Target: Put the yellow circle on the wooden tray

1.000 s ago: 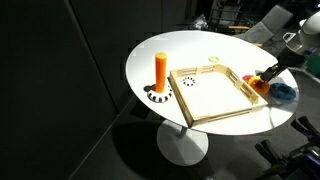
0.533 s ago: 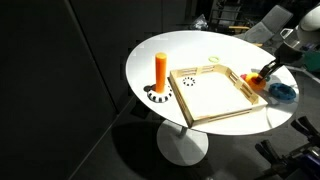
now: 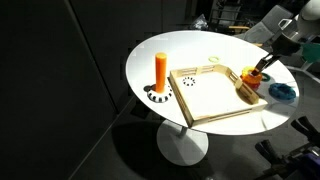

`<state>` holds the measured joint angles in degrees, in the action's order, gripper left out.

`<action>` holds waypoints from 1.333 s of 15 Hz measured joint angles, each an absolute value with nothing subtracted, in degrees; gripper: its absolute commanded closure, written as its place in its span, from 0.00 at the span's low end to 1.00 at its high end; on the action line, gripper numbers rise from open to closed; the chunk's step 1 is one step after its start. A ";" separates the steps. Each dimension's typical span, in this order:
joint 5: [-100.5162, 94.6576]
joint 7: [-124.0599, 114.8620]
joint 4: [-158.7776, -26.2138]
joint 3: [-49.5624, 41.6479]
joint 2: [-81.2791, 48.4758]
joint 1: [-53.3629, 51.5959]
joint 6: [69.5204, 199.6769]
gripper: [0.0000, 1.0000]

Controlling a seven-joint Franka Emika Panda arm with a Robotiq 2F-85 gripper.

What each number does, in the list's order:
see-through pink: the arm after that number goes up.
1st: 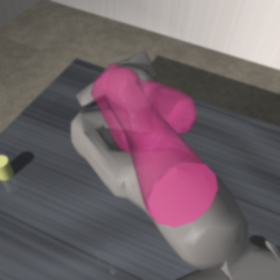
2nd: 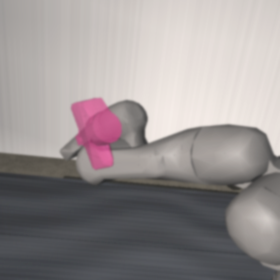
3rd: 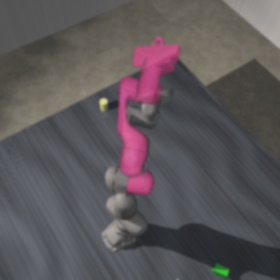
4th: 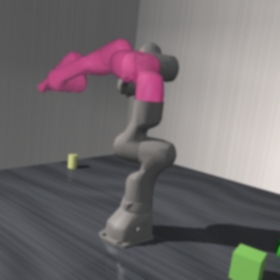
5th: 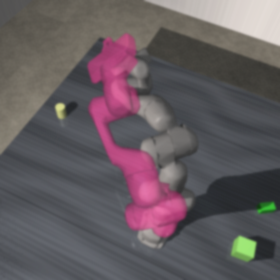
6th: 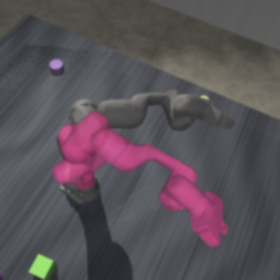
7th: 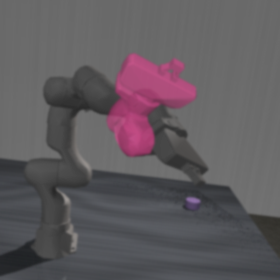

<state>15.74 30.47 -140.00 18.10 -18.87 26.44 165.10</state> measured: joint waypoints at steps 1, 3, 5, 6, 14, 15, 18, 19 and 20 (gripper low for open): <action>16.55 30.47 -139.98 18.32 -18.23 25.96 164.80 0.92; 17.59 30.42 -139.93 18.31 -17.02 24.39 163.98 0.92; 17.77 29.41 -139.80 17.84 -16.37 22.16 163.56 0.92; 17.77 28.61 -139.66 17.42 -16.36 20.75 163.41 0.92; 14.40 19.24 -138.09 11.86 -17.77 9.42 162.04 0.28; 13.07 17.88 -137.87 10.76 -18.08 8.20 161.77 0.22; 9.93 15.23 -137.25 8.19 -18.46 5.94 159.84 0.01; 9.22 14.85 -136.92 7.62 -18.46 5.69 158.51 0.00; 8.68 14.80 -136.44 7.11 -18.42 5.61 156.70 0.00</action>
<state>8.68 14.80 -136.44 7.11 -18.42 5.61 156.70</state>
